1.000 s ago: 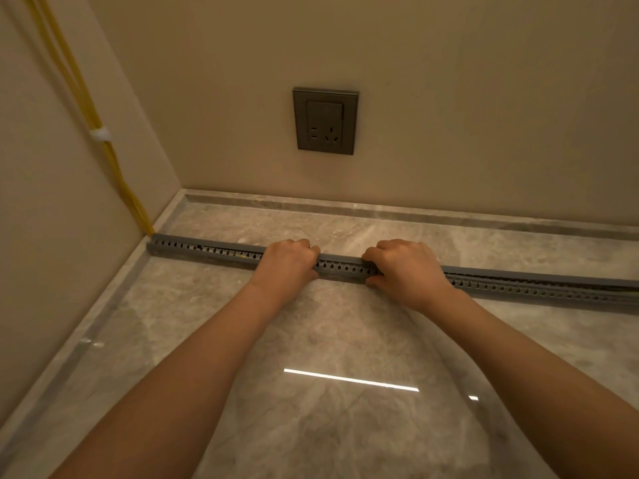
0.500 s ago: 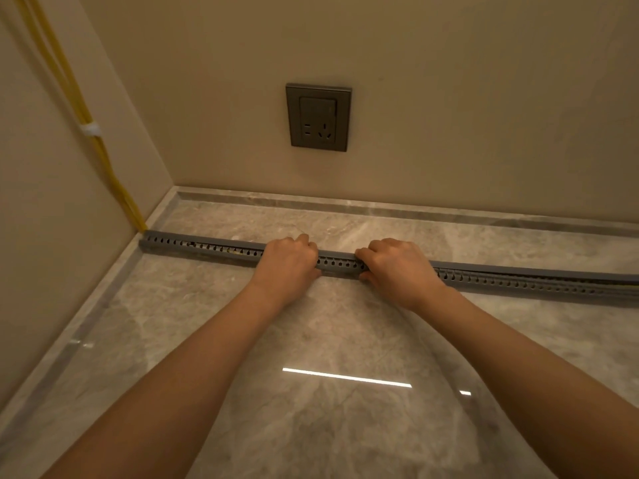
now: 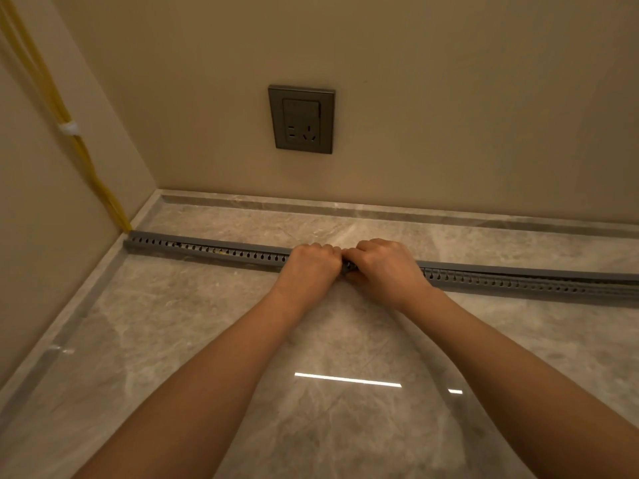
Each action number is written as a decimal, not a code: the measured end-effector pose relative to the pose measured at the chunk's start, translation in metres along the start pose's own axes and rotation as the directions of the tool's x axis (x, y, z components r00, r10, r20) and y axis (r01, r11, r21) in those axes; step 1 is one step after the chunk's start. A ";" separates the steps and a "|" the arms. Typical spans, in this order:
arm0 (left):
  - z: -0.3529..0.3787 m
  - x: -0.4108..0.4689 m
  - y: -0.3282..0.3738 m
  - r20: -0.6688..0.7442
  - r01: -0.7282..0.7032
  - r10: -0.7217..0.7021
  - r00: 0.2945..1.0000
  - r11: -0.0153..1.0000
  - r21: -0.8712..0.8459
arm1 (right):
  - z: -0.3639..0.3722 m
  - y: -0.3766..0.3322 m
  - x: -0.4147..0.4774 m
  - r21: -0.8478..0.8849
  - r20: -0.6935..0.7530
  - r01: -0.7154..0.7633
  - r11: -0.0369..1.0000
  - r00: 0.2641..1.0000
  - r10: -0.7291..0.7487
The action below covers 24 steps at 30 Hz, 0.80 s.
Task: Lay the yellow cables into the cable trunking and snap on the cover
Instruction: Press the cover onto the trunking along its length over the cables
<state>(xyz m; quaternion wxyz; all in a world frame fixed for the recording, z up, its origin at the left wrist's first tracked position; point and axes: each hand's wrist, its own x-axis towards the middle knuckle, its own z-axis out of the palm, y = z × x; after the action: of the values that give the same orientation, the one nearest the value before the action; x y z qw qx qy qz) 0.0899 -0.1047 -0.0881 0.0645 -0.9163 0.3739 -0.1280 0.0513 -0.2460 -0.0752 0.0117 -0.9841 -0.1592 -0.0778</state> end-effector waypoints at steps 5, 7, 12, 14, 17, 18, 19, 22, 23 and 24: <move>0.002 0.001 -0.001 -0.003 -0.012 0.012 1.000 1.000 0.021 | 0.005 -0.001 -0.008 0.085 -0.088 -0.065 0.994 0.993 0.072; 0.003 0.002 -0.001 -0.003 -0.012 0.012 1.000 0.999 0.030 | 0.007 0.000 -0.010 0.126 -0.107 -0.073 0.989 0.990 0.087; 0.002 0.003 -0.001 -0.006 0.004 -0.004 1.000 1.000 0.020 | 0.006 0.008 -0.020 0.116 -0.072 -0.007 0.993 0.997 0.015; 0.002 0.004 -0.001 0.009 0.008 -0.009 1.000 1.000 0.013 | 0.003 0.014 -0.024 0.049 -0.069 -0.029 0.998 0.997 0.032; 0.001 0.006 0.000 0.032 0.027 -0.026 0.999 1.000 -0.002 | -0.002 0.018 -0.027 -0.084 -0.028 -0.094 0.992 0.995 0.092; 0.000 0.006 0.000 0.039 0.034 -0.033 0.999 0.999 -0.005 | -0.003 0.018 -0.026 -0.131 -0.016 -0.112 0.985 0.994 0.111; 0.000 0.007 0.000 0.041 0.038 -0.038 0.998 0.999 -0.007 | -0.005 0.016 -0.025 -0.165 -0.003 -0.128 0.978 0.992 0.129; 0.000 0.008 0.001 0.037 0.045 -0.045 0.998 0.999 -0.006 | -0.009 0.013 -0.019 -0.194 0.033 -0.139 0.971 0.988 0.148; 0.000 0.008 0.001 0.035 0.046 -0.046 0.998 0.999 -0.007 | -0.010 0.013 -0.017 -0.189 0.041 -0.134 0.973 0.989 0.144; 0.000 0.008 0.001 0.033 0.048 -0.047 0.998 0.999 -0.011 | -0.012 0.014 -0.015 -0.184 0.048 -0.127 0.975 0.989 0.138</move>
<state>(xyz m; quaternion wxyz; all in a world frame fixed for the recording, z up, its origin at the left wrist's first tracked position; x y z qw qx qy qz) 0.0954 -0.1112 -0.0871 0.0620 -0.9273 0.3517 -0.1121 0.0399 -0.2646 -0.0659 -0.0769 -0.9914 -0.0859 -0.0612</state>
